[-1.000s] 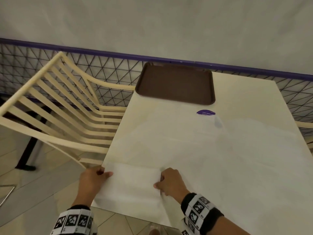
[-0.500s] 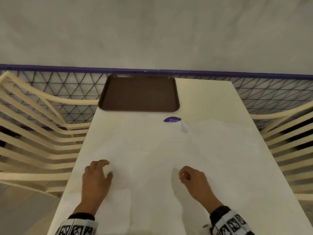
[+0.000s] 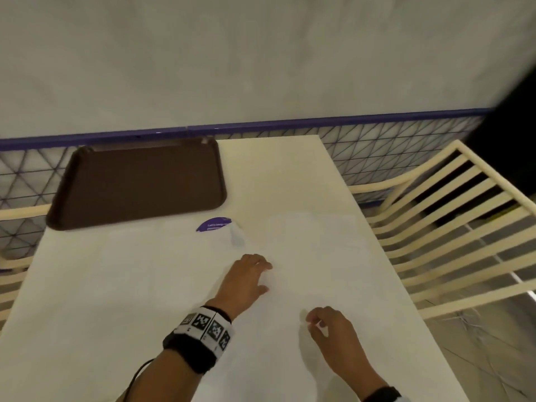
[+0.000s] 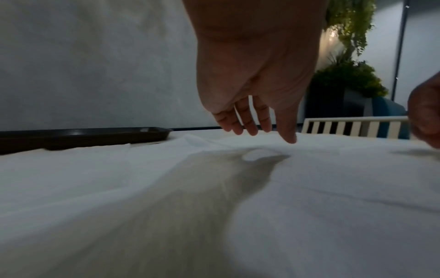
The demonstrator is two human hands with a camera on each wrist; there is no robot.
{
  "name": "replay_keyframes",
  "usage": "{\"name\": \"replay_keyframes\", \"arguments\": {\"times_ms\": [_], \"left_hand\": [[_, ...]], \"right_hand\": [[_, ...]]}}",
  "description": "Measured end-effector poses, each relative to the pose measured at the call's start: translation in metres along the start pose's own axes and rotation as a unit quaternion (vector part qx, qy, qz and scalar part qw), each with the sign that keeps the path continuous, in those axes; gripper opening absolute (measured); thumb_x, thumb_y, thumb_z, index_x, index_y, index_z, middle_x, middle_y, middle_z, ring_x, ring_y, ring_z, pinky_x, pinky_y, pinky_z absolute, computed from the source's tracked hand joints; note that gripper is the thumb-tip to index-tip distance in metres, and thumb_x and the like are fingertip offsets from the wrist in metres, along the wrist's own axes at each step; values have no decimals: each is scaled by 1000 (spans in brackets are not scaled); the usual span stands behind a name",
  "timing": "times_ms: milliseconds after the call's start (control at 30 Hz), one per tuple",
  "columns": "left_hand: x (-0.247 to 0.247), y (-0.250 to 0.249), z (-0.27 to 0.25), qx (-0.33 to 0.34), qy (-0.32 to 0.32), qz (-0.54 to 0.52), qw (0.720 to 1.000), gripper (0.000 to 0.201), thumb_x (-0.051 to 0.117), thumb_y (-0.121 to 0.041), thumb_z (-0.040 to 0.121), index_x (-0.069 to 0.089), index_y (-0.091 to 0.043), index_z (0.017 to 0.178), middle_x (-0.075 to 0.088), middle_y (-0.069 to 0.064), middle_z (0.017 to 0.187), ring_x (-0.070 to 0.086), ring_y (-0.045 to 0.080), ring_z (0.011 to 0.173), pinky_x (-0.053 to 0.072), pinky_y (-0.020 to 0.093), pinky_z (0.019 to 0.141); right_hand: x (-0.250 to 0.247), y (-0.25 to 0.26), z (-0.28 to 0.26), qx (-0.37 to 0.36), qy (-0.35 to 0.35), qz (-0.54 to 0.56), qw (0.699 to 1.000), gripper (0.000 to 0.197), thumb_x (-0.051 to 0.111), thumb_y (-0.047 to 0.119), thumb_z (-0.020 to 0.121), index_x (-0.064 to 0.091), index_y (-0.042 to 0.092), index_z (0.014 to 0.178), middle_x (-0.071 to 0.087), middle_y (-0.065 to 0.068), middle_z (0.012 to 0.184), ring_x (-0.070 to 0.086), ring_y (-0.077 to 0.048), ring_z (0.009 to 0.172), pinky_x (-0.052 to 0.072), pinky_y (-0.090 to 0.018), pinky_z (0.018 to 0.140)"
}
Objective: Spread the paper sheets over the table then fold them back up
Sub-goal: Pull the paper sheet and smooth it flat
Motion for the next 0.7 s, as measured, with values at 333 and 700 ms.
{"name": "replay_keyframes", "arguments": {"times_ms": [333, 700], "left_hand": [[21, -2, 12, 43, 25, 11, 999, 20, 52, -15, 91, 64, -12, 106, 48, -1, 139, 41, 14, 129, 29, 21, 106], [-56, -55, -22, 50, -114, -63, 990, 14, 55, -29, 88, 61, -26, 100, 63, -14, 101, 54, 8, 96, 43, 21, 87]], "right_hand": [[-17, -16, 10, -38, 13, -4, 999, 17, 54, 21, 90, 51, 39, 90, 55, 19, 93, 46, 1, 90, 34, -6, 73], [-48, 98, 47, -216, -125, -175, 952, 29, 82, 24, 63, 63, 20, 85, 66, 6, 82, 63, -16, 79, 48, -27, 80]]}}
Point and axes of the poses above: each hand's wrist, its own z-axis towards the middle knuckle, its own x-axis out of the palm, y = z × x, the point moved 6 cm from there along z, towards the middle knuckle
